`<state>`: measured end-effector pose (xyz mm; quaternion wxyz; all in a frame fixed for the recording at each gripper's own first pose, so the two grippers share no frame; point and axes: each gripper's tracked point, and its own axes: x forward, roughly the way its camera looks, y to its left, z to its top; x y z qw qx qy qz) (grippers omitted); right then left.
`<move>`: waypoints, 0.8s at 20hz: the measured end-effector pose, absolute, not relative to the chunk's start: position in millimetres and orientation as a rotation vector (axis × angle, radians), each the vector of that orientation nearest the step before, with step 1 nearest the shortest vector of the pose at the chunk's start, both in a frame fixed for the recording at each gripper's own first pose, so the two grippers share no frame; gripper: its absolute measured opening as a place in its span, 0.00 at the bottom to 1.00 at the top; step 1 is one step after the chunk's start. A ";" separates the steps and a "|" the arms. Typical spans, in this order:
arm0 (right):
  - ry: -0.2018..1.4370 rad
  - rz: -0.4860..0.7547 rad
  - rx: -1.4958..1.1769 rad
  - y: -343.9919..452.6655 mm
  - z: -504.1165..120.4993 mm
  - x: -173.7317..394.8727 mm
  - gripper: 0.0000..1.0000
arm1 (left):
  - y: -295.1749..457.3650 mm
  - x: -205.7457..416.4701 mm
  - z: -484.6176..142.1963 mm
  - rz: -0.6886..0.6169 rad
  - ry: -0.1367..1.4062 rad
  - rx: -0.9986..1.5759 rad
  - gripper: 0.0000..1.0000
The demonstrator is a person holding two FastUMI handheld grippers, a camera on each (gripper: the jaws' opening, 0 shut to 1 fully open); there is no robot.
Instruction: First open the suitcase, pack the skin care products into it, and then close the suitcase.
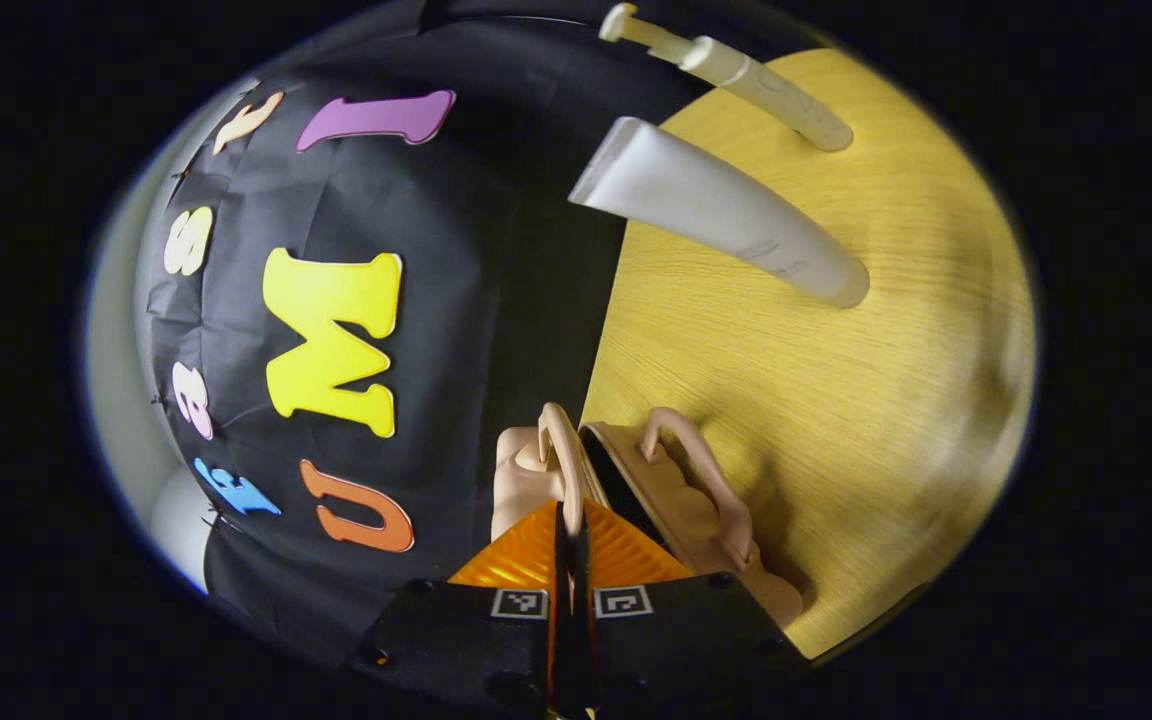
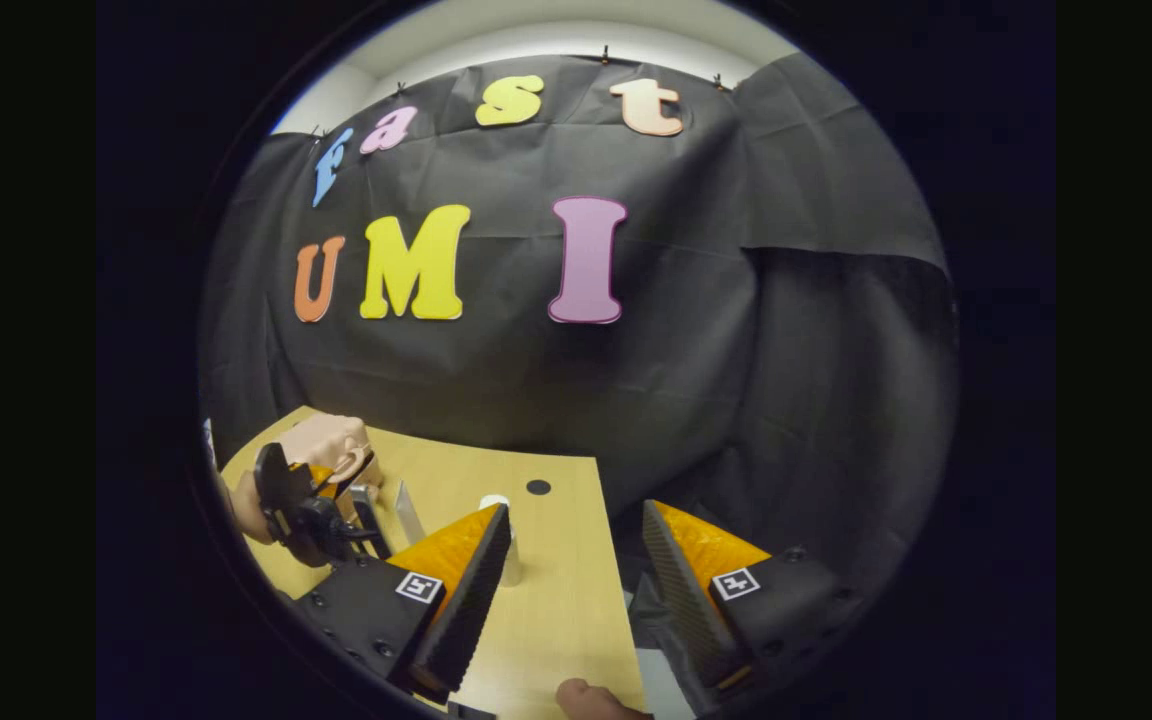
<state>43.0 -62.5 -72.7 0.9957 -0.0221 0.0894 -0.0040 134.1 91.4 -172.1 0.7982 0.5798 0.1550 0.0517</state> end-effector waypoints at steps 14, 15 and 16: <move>0.077 -0.179 -0.080 58.9 -14.9 39.7 0.79 | 234.8 102.6 -45.3 0.050 0.148 0.459 0.02; 0.080 -0.186 -0.082 67.2 -14.7 40.9 0.79 | 253.1 98.8 -41.7 0.062 0.134 0.401 0.02; 0.079 -0.192 -0.083 75.1 -11.0 42.5 0.80 | 275.5 95.7 -40.0 0.088 0.121 0.354 0.02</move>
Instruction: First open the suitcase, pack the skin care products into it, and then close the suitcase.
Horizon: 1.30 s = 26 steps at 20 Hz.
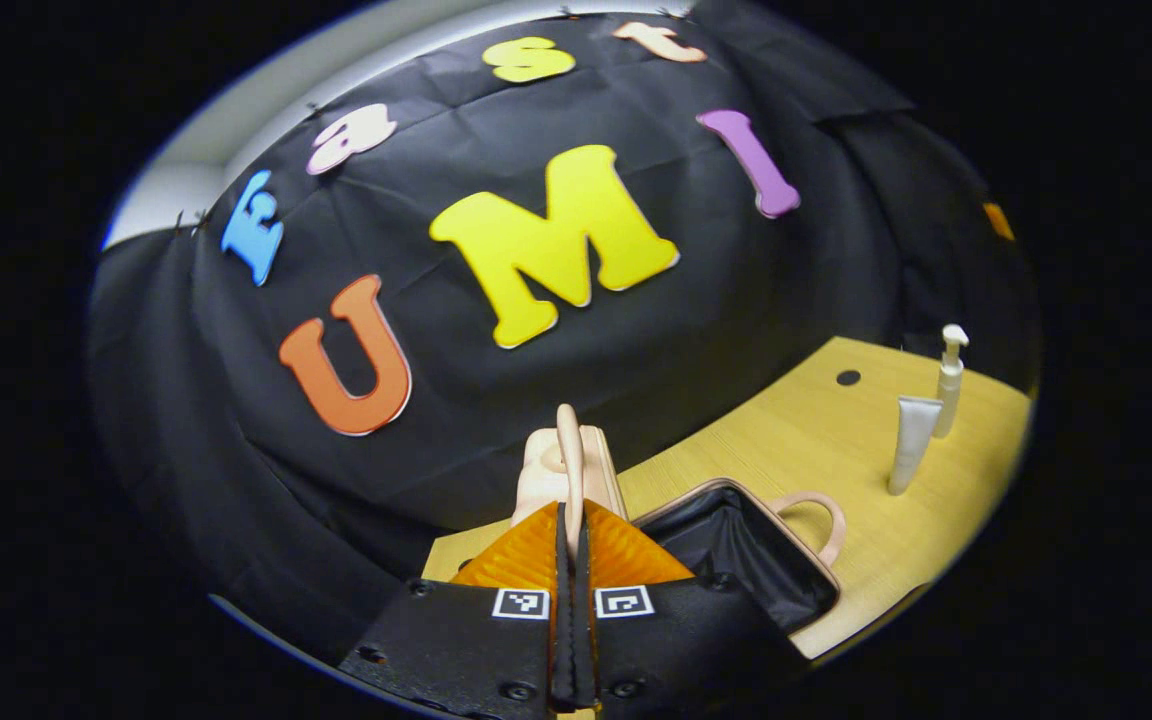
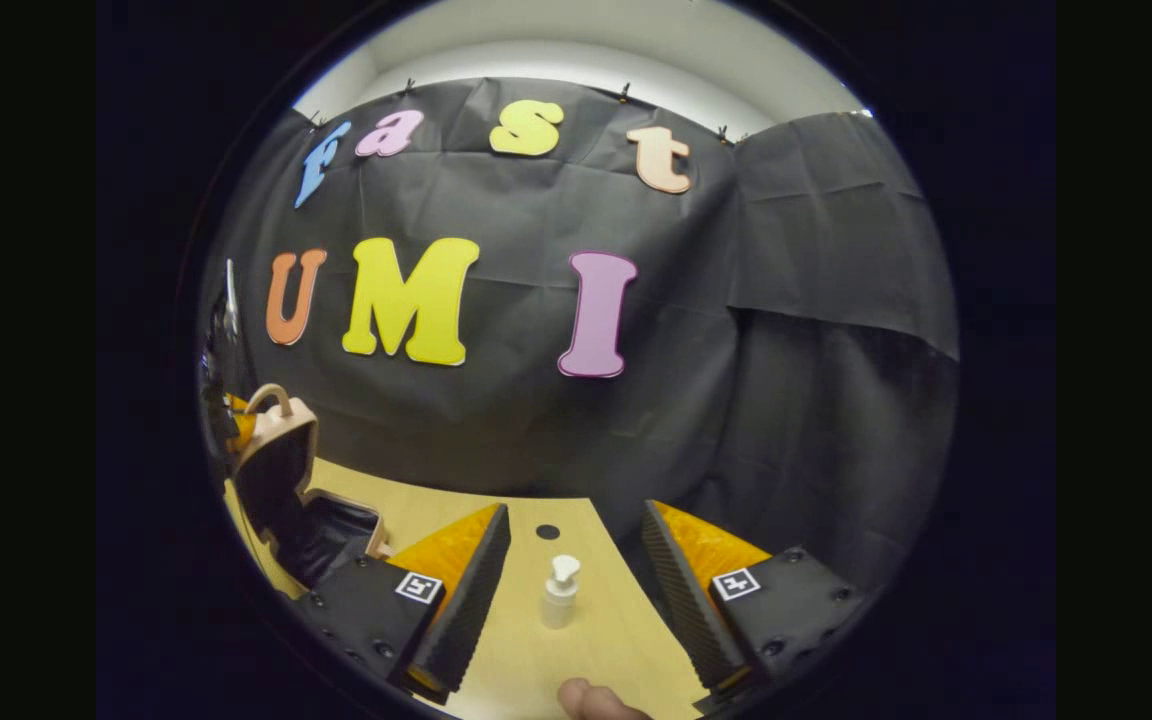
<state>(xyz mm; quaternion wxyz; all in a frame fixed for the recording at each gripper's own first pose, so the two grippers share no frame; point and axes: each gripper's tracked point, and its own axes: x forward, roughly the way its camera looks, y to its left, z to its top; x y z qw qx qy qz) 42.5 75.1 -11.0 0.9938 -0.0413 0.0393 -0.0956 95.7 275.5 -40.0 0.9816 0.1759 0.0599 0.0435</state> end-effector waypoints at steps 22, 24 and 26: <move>0.228 -0.169 -0.051 179.0 -42.5 13.8 0.79 | 545.0 119.0 -243.9 0.272 0.393 -0.201 0.03; 0.257 -0.172 -0.048 179.4 -53.1 11.5 0.79 | 545.4 124.6 -266.7 0.273 0.439 -0.244 0.03; 0.284 -0.175 -0.039 178.7 -62.6 9.2 0.79 | 546.7 126.8 -285.0 0.267 0.469 -0.282 0.03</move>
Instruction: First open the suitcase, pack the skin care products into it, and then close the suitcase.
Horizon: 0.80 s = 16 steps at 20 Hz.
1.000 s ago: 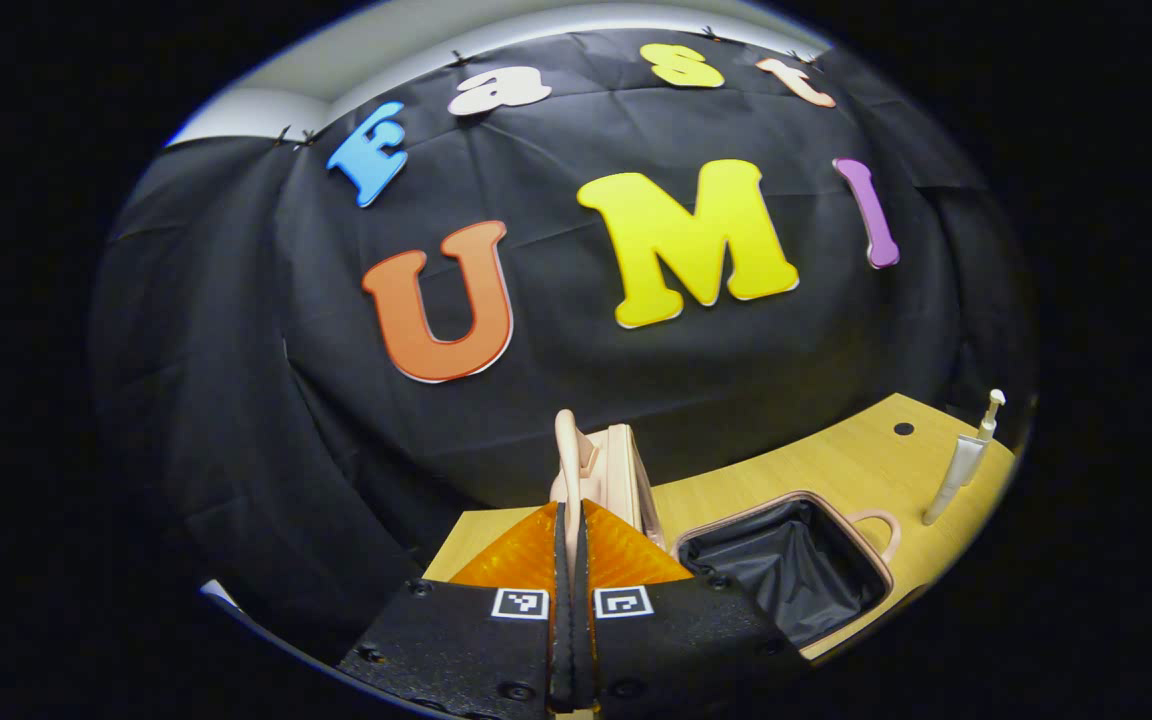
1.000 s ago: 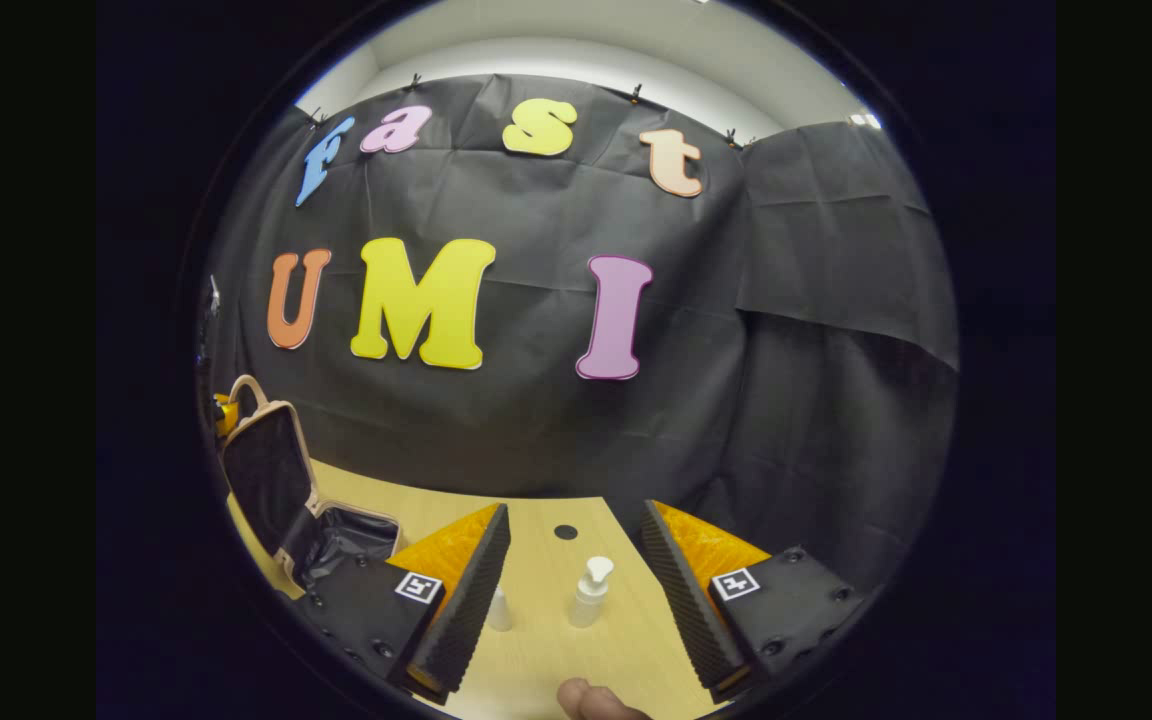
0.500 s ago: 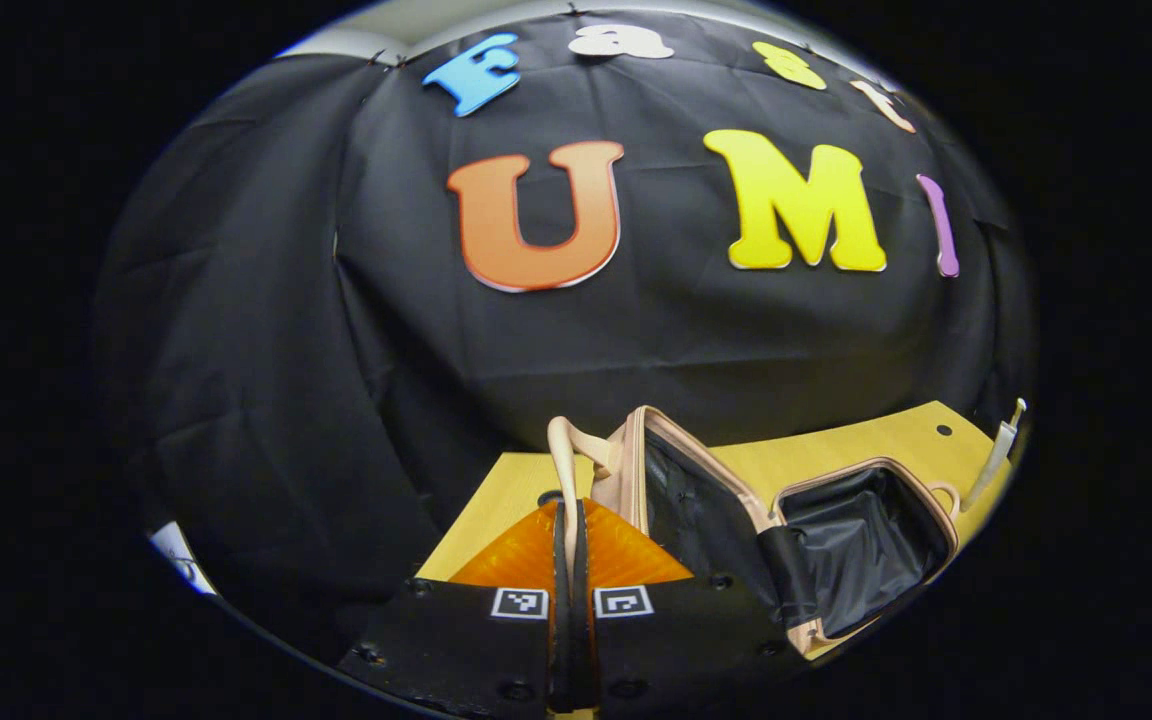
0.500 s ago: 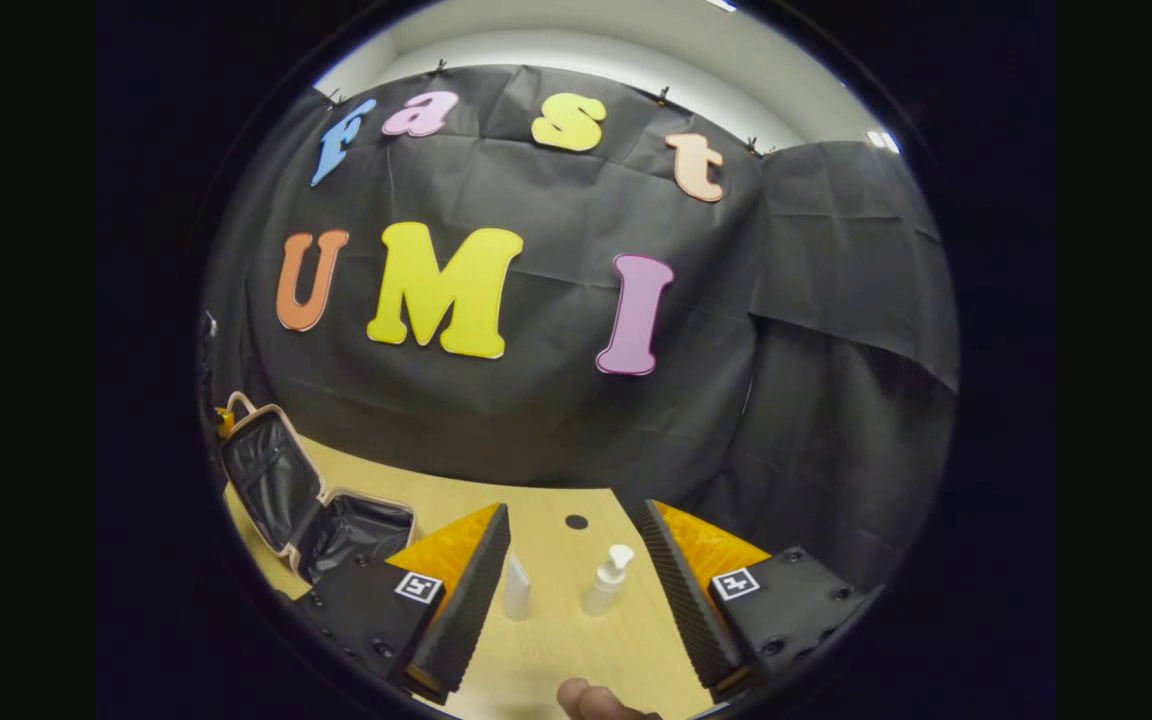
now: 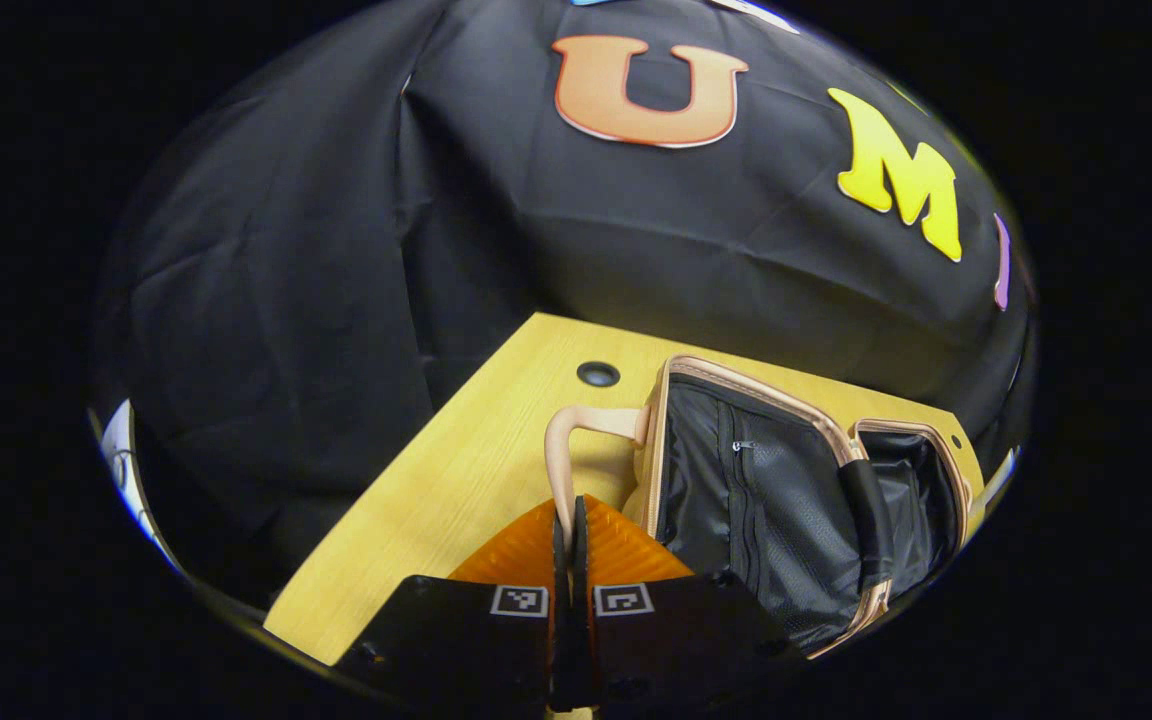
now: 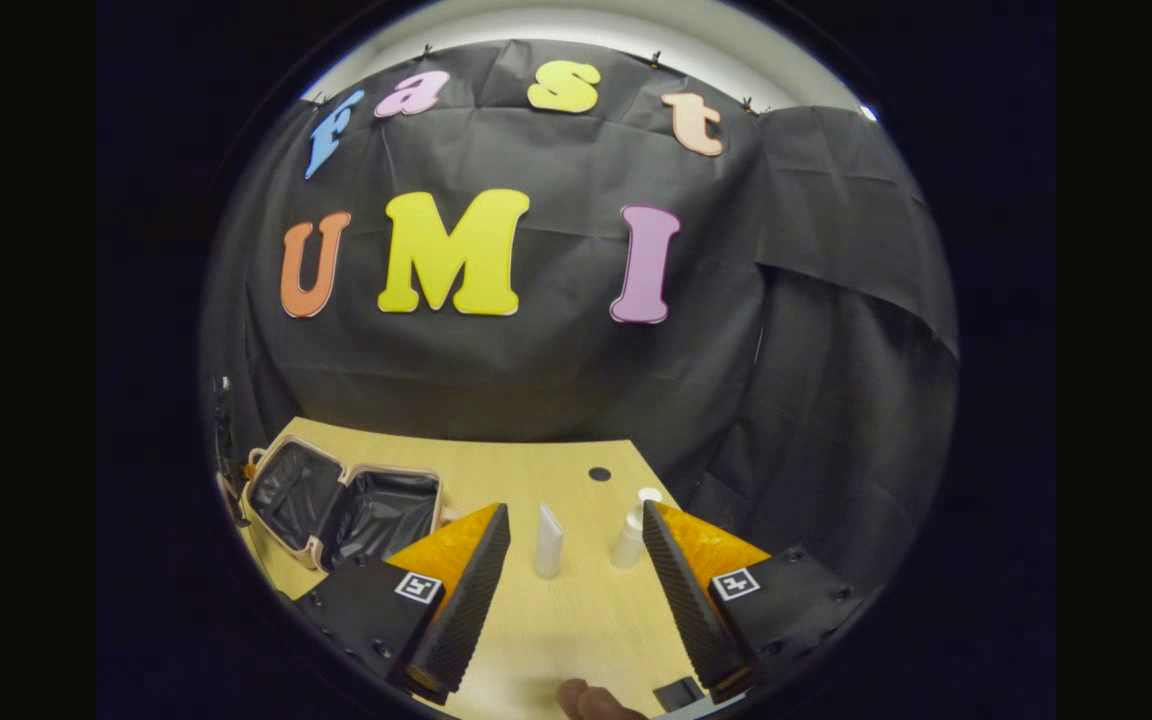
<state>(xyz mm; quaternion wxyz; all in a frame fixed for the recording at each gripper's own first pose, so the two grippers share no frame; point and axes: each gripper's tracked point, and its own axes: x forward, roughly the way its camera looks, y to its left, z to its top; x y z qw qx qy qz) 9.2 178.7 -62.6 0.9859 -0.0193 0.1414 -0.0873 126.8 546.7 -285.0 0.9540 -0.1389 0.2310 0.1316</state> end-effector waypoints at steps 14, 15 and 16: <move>0.242 -0.135 -0.130 164.7 -64.0 28.3 0.79 | 530.8 91.2 -262.6 0.267 0.434 -0.389 0.92; 0.230 -0.124 -0.140 162.1 -63.3 33.0 0.79 | 520.5 87.6 -251.2 0.258 0.420 -0.353 0.94; 0.217 -0.114 -0.149 157.7 -62.3 36.6 0.79 | 506.5 86.5 -241.8 0.247 0.409 -0.318 0.95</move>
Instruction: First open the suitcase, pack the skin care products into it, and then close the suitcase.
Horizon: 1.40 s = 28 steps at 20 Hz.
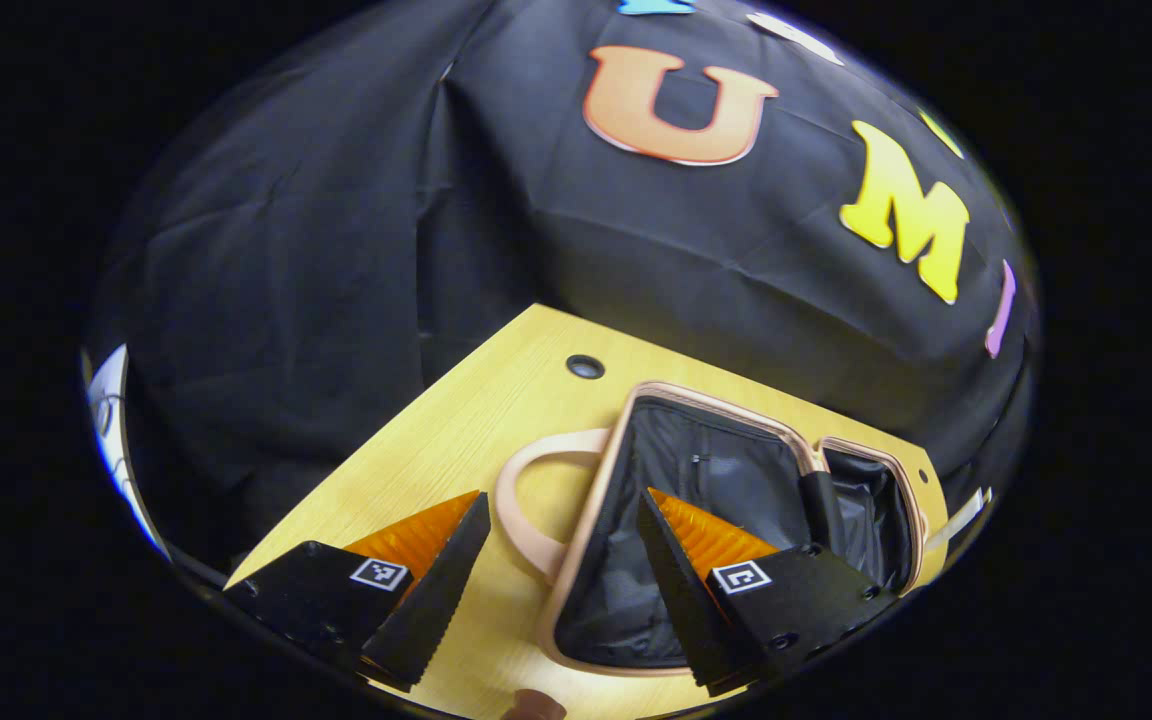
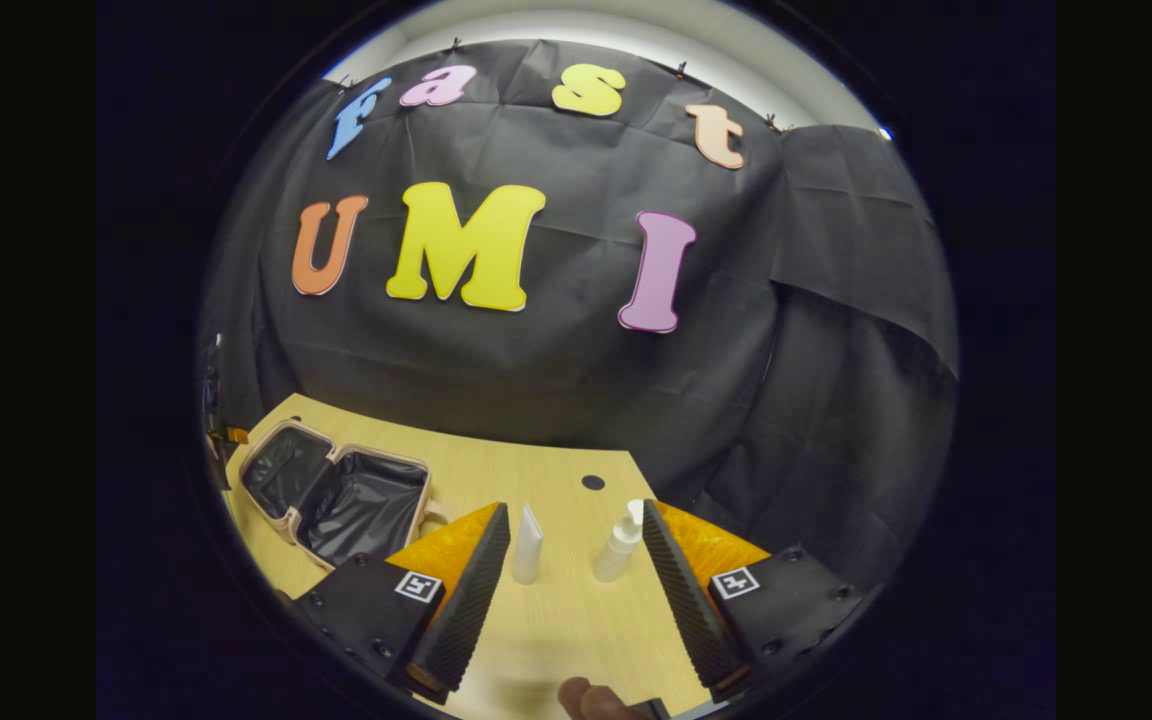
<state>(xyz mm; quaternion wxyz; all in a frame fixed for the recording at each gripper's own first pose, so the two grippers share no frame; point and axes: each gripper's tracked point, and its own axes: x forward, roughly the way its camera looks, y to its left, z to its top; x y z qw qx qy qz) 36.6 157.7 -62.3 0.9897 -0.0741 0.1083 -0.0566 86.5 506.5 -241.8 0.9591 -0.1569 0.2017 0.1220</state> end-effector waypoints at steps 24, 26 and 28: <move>0.232 0.176 -0.179 -22.7 -125.2 97.0 0.79 | -77.0 132.0 -226.8 -0.408 0.467 -0.052 0.98; 0.254 0.172 -0.195 -41.1 -136.4 97.0 0.79 | -91.9 148.1 -244.7 -0.403 0.488 -0.035 0.99; 0.276 0.159 -0.213 -60.0 -145.6 95.8 0.79 | -100.9 164.1 -258.3 -0.392 0.511 -0.031 0.98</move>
